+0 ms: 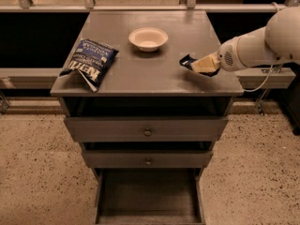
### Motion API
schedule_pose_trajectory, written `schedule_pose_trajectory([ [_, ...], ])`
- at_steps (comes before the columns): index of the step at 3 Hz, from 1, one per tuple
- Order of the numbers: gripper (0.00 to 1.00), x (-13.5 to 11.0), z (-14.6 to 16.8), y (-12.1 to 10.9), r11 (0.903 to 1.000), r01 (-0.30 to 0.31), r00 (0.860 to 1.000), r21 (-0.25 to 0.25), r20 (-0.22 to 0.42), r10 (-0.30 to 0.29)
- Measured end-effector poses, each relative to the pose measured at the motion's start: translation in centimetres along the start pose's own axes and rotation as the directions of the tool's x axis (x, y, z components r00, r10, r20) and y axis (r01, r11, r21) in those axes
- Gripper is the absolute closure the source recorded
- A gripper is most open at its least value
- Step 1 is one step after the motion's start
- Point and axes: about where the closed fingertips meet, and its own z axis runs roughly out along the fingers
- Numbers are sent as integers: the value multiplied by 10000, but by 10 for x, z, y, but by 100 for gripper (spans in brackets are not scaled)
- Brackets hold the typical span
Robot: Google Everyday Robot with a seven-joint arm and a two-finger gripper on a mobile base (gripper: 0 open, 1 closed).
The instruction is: Pick rxbar blueberry from bottom drawer and place on counter
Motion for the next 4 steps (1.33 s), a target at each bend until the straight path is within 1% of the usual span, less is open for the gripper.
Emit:
schedule_pose_trajectory([
  [1, 17, 1, 2, 2, 10000, -11, 10000, -42, -30, 10],
  [2, 0, 1, 3, 3, 10000, 34, 10000, -80, -89, -35],
  [3, 0, 5, -8, 8, 9977, 642, 9936, -225, -920, -660],
  [4, 0, 11, -53, 16, 9803, 1964, 9652, -189, -1725, -1967],
])
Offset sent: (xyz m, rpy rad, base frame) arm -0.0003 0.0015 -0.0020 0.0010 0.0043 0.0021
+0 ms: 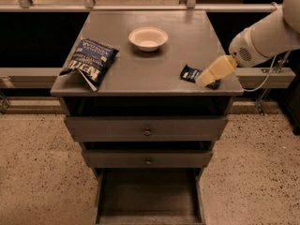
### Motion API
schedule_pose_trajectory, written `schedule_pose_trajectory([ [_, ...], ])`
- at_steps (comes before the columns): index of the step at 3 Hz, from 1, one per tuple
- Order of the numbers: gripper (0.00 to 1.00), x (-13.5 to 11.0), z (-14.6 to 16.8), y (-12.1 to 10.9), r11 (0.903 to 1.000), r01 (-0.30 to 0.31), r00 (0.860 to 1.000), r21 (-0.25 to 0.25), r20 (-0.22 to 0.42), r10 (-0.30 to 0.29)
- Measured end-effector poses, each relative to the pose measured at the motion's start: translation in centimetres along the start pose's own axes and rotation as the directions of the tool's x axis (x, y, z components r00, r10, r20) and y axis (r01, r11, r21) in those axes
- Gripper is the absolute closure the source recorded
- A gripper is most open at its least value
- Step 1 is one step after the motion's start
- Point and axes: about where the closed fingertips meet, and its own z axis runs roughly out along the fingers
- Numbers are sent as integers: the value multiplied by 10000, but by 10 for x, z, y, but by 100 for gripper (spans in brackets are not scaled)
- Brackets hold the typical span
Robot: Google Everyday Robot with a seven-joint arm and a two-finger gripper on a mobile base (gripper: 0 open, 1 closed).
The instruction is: Pick rxbar blueberry from bottom drawer and place on counter
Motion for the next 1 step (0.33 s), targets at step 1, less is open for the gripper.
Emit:
schedule_pose_trajectory([
  [1, 0, 1, -4, 4, 9995, 302, 9995, -66, -128, -303],
])
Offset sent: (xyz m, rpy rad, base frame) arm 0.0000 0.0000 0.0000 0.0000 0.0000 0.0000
